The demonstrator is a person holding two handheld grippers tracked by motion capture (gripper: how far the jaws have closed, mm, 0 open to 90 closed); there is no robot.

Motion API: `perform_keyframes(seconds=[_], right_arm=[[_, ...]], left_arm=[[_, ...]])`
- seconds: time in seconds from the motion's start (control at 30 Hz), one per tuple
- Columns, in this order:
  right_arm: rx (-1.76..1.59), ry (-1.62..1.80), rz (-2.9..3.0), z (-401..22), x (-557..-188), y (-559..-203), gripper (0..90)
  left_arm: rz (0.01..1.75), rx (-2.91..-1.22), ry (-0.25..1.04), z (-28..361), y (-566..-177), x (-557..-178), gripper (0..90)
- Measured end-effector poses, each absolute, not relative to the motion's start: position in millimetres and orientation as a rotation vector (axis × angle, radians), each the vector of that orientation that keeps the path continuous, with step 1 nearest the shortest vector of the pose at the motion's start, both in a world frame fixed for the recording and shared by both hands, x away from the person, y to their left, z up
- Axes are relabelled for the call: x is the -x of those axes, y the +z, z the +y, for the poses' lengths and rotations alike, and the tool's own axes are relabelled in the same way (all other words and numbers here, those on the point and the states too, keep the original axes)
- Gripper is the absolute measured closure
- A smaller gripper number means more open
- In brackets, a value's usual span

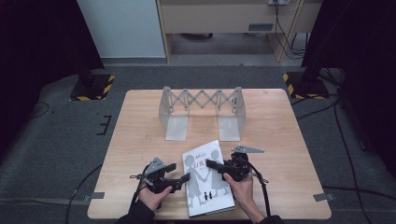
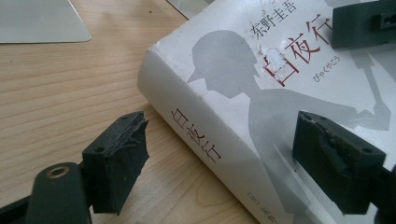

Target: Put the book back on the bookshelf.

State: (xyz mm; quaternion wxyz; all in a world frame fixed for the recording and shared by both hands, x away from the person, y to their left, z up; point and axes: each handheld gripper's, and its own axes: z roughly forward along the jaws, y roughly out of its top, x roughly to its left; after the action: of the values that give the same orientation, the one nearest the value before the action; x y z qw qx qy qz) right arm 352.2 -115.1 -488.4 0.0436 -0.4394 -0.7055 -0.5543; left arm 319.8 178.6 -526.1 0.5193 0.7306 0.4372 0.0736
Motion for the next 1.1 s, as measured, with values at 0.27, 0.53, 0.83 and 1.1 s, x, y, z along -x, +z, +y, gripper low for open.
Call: perform_keyframes(seconds=[0.27, 0.53, 0.83, 1.1], right_arm=[[1.29, -1.735, -2.139, -117, -349, -483, 77.7], [1.221, -1.781, -2.142, -118, -345, -477, 79.9], [1.194, -1.818, -2.113, -122, -344, -476, 81.0], [1.187, -1.816, -2.101, -124, -347, -479, 80.9]], left_arm=[[1.01, -1.722, 0.118, 173, -527, -320, 8.7], [0.962, -1.699, 0.025, 169, -530, -322, 0.0], [0.967, -1.666, -0.034, 168, -533, -324, 0.0], [0.972, -1.637, -0.11, 169, -540, -329, 0.0]])
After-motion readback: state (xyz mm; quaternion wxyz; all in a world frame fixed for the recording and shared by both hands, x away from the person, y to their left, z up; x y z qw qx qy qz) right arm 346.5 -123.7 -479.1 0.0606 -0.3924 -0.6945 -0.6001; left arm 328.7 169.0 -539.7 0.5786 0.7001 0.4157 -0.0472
